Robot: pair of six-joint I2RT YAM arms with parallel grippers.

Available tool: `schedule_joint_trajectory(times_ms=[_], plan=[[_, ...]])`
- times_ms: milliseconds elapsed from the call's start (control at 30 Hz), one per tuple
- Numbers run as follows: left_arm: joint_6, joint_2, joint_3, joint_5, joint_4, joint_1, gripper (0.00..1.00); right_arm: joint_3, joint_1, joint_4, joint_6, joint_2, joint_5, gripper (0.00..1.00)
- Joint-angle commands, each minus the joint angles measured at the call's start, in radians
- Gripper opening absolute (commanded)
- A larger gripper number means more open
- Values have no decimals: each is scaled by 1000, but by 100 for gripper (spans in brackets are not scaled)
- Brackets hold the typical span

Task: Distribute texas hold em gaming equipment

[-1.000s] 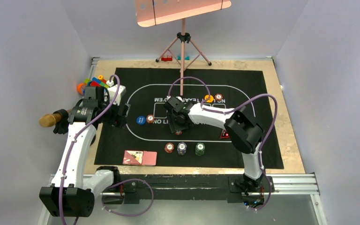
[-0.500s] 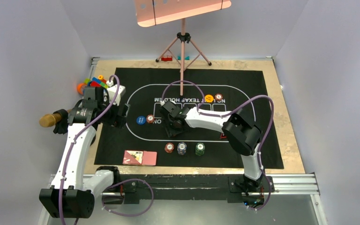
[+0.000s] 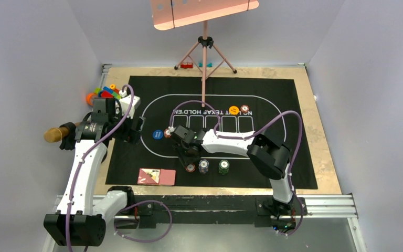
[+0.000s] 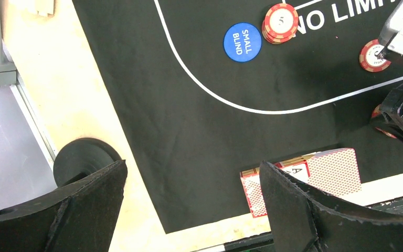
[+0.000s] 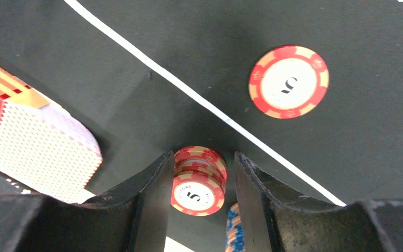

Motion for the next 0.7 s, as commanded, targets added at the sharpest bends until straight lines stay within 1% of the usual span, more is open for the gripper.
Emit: schedule_joint_trajectory(times_ms=[0,167,433,667], plan=[[13,-17,9,-11,8,7,100,78,-34,-77,-43,-40,36,50],[15,-18,7,-14,7,7,100,163,-70,-92,-56,7,46,53],[17,-13,8,-15,8,7,100,206,-113,-56,-66,97,28,54],[21,-11,4,-20,11,7,100,188,-133,-17,-64,129,11,46]])
